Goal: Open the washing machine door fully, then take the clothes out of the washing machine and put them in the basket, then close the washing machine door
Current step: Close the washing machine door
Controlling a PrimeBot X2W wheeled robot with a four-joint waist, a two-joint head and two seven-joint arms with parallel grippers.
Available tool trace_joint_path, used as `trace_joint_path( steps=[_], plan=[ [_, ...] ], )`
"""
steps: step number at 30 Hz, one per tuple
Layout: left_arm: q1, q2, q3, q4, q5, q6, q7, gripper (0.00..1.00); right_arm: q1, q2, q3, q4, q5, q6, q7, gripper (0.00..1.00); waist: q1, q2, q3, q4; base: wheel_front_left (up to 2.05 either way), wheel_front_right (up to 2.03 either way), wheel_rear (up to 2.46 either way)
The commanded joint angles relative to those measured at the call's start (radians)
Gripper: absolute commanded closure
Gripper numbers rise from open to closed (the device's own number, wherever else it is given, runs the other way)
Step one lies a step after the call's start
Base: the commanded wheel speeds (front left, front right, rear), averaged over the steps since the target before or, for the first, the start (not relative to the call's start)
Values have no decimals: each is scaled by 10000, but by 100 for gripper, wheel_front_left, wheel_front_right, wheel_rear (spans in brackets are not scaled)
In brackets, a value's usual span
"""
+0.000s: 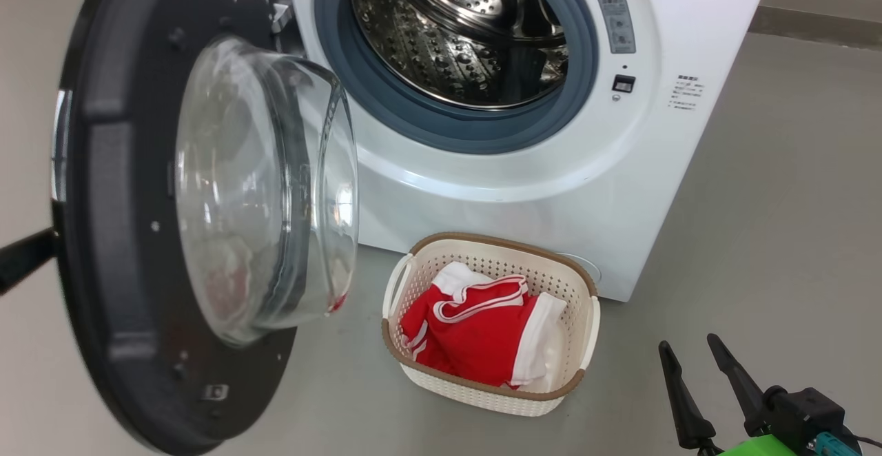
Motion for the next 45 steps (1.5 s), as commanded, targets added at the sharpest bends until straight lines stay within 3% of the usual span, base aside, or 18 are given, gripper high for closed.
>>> trace_joint_path(
  steps=[1,17,28,38,41,43,44,45],
  plan=[
    [-156,422,176,-598,-118,-71,-14,100,-108,-97,187,-277,31,75,-65,0,0,-1,18,-110,0,0,0],
    [-455,-431,-1273,-2672,-265,-71,-1234,100,-225,-58,93,-310,6,75,-65,0,0,-1,136,-496,0,0,0],
    [-178,-145,-1670,-2574,-27,-71,-2482,100,-291,-13,90,-288,-5,75,-65,0,0,-1,110,-628,0,0,0],
    [1166,37,-1747,-2063,199,-71,-4234,100,-213,46,276,-203,80,75,-65,0,0,-1,-252,-551,0,0,0],
    [1699,7,-1832,-1931,282,-71,-4843,85,-130,56,276,-201,103,75,-65,0,0,-1,-370,-481,0,0,0],
    [2033,-18,-1900,-1805,301,-71,-5207,58,-86,59,284,-194,111,75,-65,0,0,-1,-426,-433,0,0,0],
    [2183,-56,-1934,-1755,250,-71,-5347,51,-74,60,283,-190,114,75,-65,0,0,-1,-443,-409,0,0,0],
    [2326,-112,-1941,-1679,190,-71,-5526,23,-65,60,284,-183,115,75,-65,0,0,-1,-470,-386,0,0,0]
  ],
)
